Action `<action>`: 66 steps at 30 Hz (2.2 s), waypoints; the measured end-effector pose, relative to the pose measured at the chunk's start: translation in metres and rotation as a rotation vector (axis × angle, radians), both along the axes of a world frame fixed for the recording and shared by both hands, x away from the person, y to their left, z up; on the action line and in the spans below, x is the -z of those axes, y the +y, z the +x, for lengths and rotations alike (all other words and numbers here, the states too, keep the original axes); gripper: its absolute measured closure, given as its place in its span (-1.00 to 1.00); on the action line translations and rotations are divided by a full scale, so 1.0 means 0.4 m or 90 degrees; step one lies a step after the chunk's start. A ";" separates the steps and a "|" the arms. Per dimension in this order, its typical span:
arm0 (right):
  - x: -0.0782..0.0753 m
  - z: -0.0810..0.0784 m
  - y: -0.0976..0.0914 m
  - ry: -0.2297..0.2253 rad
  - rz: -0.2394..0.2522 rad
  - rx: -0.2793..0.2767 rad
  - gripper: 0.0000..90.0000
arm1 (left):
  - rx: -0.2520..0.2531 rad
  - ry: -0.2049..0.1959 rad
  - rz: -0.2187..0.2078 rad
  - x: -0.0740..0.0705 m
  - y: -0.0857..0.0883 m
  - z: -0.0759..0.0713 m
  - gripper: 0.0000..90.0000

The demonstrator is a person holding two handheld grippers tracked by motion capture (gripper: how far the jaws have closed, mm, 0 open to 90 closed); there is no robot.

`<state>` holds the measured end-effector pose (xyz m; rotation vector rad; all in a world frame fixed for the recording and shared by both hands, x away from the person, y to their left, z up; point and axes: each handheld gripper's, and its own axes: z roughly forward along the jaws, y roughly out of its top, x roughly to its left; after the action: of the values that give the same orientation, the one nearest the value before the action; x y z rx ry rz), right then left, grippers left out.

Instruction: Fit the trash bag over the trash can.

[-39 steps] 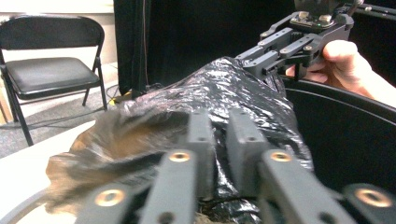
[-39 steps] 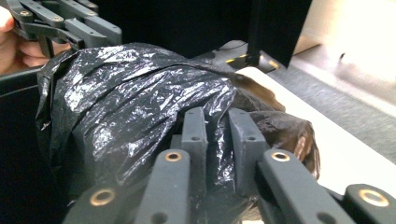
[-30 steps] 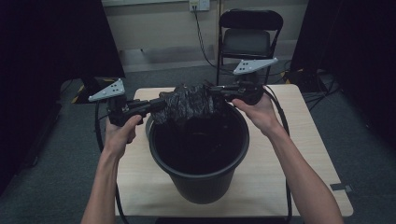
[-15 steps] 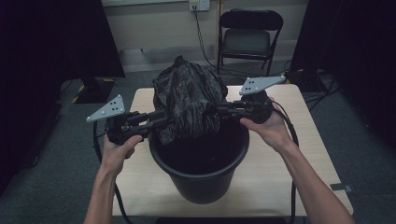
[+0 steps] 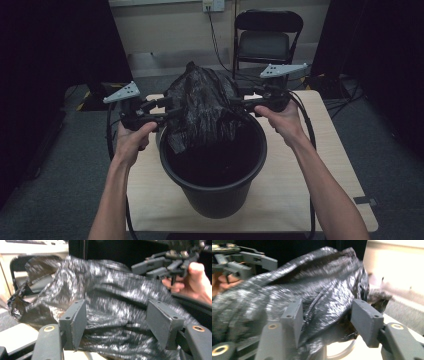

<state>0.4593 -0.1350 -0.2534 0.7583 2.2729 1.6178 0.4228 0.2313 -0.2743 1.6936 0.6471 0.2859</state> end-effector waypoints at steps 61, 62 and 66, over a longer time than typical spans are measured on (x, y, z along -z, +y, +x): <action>-0.009 -0.006 0.004 -0.015 0.031 -0.016 0.28 | 0.003 -0.041 -0.015 -0.038 0.022 -0.087 0.72; -0.003 -0.008 0.010 -0.013 0.029 -0.038 0.45 | 0.003 -0.038 -0.018 -0.033 0.022 -0.087 0.72; -0.001 -0.038 0.036 -0.021 0.008 -0.082 0.91 | -0.006 -0.041 -0.038 -0.041 0.037 -0.090 0.39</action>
<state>0.4442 -0.1205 -0.2531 0.5947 2.3345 1.6876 0.3866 0.2461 -0.2579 1.6177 0.6093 0.3232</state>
